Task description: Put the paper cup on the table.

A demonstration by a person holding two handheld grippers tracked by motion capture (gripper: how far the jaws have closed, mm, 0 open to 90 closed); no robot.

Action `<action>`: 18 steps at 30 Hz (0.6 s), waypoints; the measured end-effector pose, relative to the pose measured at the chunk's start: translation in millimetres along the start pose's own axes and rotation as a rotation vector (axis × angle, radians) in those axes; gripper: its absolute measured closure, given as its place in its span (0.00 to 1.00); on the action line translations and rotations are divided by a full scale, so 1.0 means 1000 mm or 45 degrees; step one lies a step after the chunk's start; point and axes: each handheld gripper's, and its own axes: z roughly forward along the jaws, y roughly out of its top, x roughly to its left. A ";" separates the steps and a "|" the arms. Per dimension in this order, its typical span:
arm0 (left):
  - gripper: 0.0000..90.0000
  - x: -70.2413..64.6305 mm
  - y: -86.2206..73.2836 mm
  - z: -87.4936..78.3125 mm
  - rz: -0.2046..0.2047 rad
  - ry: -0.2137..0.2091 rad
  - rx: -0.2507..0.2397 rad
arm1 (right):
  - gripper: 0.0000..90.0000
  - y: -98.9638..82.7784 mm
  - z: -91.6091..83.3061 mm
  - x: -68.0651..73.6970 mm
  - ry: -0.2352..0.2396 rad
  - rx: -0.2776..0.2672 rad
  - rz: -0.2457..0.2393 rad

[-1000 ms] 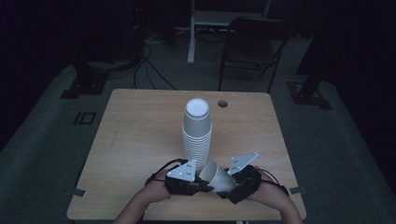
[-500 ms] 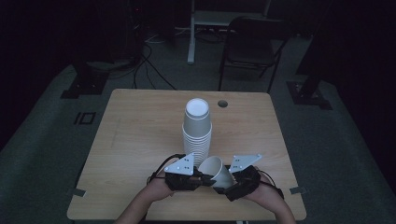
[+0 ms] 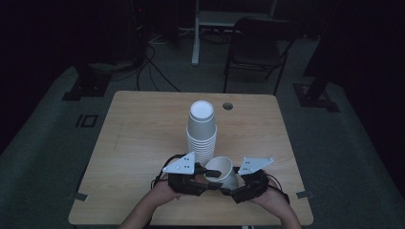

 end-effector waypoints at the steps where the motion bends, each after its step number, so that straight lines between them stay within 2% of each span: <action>1: 0.59 0.000 0.000 -0.003 -0.012 0.015 -0.019 | 0.23 -0.001 -0.003 -0.002 0.002 -0.007 0.006; 2: 0.55 0.000 0.000 -0.007 -0.028 0.016 -0.046 | 0.23 -0.002 -0.006 -0.004 -0.022 -0.020 0.012; 6: 0.43 0.001 -0.004 -0.019 -0.082 0.112 -0.108 | 0.23 -0.005 -0.020 -0.012 -0.064 -0.080 0.053; 10: 0.36 0.007 -0.013 -0.029 -0.174 0.152 -0.149 | 0.23 -0.006 -0.033 -0.015 -0.111 -0.161 0.086; 12: 0.33 0.008 -0.018 -0.033 -0.201 0.163 -0.174 | 0.23 -0.006 -0.037 -0.015 -0.134 -0.200 0.089; 16: 0.20 0.006 -0.029 -0.039 -0.201 0.244 -0.144 | 0.23 -0.009 -0.044 -0.016 -0.247 -0.343 0.130; 17: 0.20 0.006 -0.032 -0.041 -0.204 0.266 -0.128 | 0.23 -0.010 -0.045 -0.017 -0.265 -0.366 0.142; 18: 0.19 0.006 -0.036 -0.043 -0.203 0.299 -0.105 | 0.23 -0.011 -0.045 -0.018 -0.308 -0.389 0.153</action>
